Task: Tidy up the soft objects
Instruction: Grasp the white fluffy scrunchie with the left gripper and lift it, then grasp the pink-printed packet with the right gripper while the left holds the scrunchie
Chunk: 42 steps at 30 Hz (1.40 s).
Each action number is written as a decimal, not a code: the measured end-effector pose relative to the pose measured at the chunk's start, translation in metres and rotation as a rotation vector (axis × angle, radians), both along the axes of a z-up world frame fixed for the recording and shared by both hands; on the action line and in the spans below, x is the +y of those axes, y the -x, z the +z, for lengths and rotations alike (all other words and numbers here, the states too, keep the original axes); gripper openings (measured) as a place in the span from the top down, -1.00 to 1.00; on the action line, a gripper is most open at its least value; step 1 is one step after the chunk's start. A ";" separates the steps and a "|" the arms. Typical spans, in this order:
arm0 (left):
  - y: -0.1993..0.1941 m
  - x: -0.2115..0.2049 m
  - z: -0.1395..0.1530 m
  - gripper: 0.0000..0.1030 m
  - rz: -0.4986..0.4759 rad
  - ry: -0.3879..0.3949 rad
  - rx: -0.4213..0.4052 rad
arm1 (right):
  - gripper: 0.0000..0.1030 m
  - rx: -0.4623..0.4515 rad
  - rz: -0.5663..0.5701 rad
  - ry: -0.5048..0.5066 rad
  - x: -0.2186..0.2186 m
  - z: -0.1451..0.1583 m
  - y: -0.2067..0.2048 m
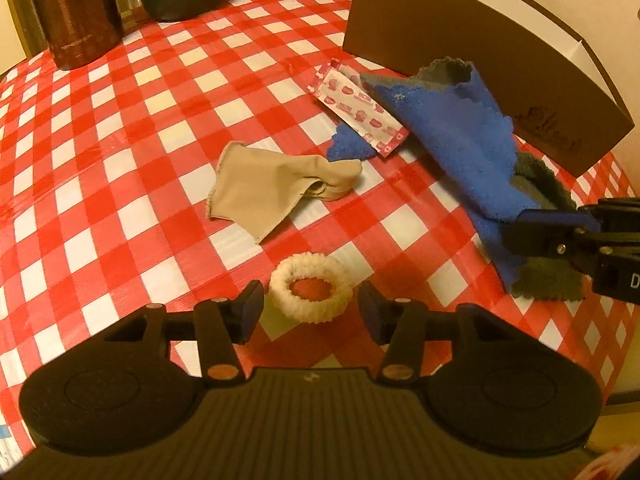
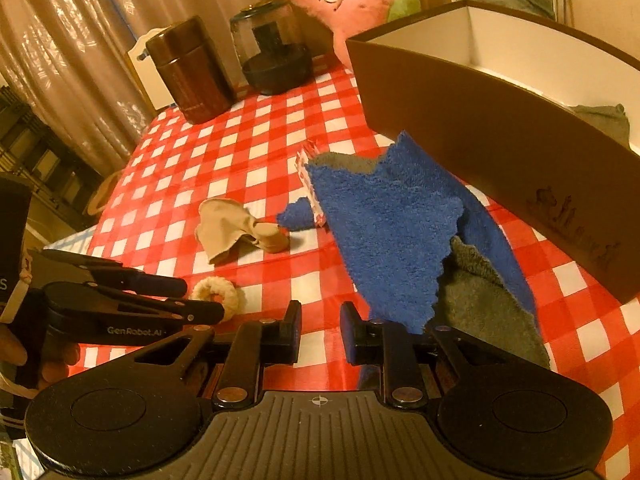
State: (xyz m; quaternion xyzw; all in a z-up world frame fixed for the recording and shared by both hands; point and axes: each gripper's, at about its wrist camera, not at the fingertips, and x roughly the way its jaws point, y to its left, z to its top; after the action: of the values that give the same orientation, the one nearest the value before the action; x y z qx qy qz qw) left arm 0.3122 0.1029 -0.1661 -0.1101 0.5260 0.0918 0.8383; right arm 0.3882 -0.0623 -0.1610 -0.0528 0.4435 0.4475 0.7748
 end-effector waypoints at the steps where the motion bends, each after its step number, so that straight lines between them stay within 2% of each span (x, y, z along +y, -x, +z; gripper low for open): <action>1: -0.001 -0.001 -0.001 0.04 -0.003 -0.002 0.000 | 0.56 0.000 0.000 0.000 0.001 0.000 0.000; 16: -0.008 -0.002 -0.013 0.10 -0.013 -0.019 0.000 | 0.56 -0.002 -0.003 0.006 0.005 0.001 -0.001; 19: -0.007 -0.003 -0.013 0.24 -0.018 -0.029 -0.009 | 0.56 -0.005 0.004 0.007 0.008 0.001 -0.001; 23: -0.005 0.000 -0.012 0.67 -0.011 -0.007 -0.031 | 0.56 -0.014 0.018 0.003 0.014 0.000 -0.001; 28: 0.000 0.002 -0.008 0.71 0.002 -0.051 -0.039 | 0.56 -0.033 0.064 -0.013 0.028 -0.002 -0.001; 35: 0.011 0.024 0.002 0.71 0.077 -0.044 -0.054 | 0.56 -0.054 0.131 -0.016 0.061 -0.010 -0.011; 38: 0.014 0.033 0.003 0.71 0.112 -0.029 -0.054 | 0.56 -0.067 0.149 0.021 0.073 -0.018 -0.018; 42: 0.017 0.042 0.006 0.71 0.140 -0.031 -0.059 | 0.55 -0.105 0.106 0.075 0.074 -0.022 -0.037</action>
State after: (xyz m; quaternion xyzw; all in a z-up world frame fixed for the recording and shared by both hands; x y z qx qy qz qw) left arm 0.2950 0.1448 -0.1600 -0.1365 0.4904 0.1552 0.8467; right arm 0.4256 0.0120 -0.1832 -0.1286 0.4152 0.4676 0.7697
